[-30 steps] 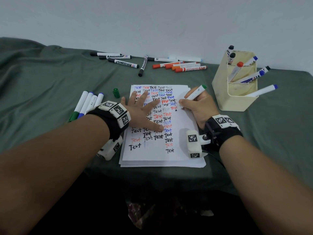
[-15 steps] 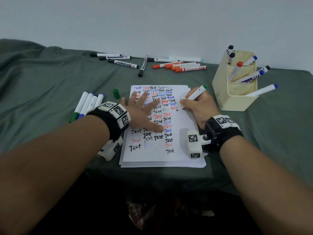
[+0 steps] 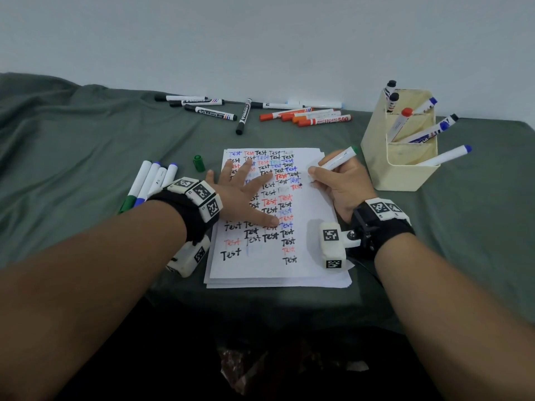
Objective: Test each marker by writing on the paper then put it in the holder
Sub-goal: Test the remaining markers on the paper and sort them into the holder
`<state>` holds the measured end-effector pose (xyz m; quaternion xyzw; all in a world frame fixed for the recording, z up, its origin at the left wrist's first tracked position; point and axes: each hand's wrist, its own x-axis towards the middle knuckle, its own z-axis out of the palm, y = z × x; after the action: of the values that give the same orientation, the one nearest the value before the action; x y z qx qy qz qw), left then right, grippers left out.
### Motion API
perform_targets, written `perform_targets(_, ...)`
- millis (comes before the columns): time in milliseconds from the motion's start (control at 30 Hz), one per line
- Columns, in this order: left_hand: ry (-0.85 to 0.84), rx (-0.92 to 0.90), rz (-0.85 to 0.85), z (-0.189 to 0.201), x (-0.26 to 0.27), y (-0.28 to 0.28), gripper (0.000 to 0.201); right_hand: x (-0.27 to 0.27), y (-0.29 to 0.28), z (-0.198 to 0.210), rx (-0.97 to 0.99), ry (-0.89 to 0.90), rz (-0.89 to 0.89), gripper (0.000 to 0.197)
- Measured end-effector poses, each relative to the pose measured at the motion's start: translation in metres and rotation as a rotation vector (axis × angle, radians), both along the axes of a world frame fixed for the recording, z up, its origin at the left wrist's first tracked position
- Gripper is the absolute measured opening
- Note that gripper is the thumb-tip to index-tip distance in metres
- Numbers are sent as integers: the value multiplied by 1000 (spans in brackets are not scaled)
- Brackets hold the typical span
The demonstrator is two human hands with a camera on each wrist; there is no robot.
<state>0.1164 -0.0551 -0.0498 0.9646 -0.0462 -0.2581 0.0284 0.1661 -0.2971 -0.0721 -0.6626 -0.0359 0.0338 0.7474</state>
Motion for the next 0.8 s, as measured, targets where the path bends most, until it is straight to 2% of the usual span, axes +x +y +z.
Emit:
perform_targets(100, -8, -6, -18, -1, 0, 2, 121, 1, -1, 0, 133, 38, -6, 22)
perform_targets(167, -48, -28, -26, 1, 0, 4, 117, 0, -2, 1, 154, 54, -14, 22)
perform_targets(300, -357, 5, -28, 10, 0, 11, 87, -3, -3, 3, 117, 67, -22, 25)
perform_targets(367, -522, 55, 26, 14, 2, 18, 71, -2, -3, 2, 107, 61, -24, 21)
perform_targets(433, -590, 94, 126, 18, 6, 29, 59, -2, -3, 3, 135, 65, -15, 13)
perform_targets(533, -570, 123, 262, 18, 10, 46, 49, -2, -3, 4, 234, 99, -5, 12)
perform_targets(600, -532, 75, 335, 20, 14, 55, 45, -2, -3, 4, 228, 93, -1, 13)
perform_targets(700, -453, 21, 330, 29, 24, 64, 31, -3, -4, 4, 192, 62, 7, 18)
perform_targets(800, -496, -100, 314, 37, 26, 58, 18, -2, -5, 2, 162, 54, 17, 21)
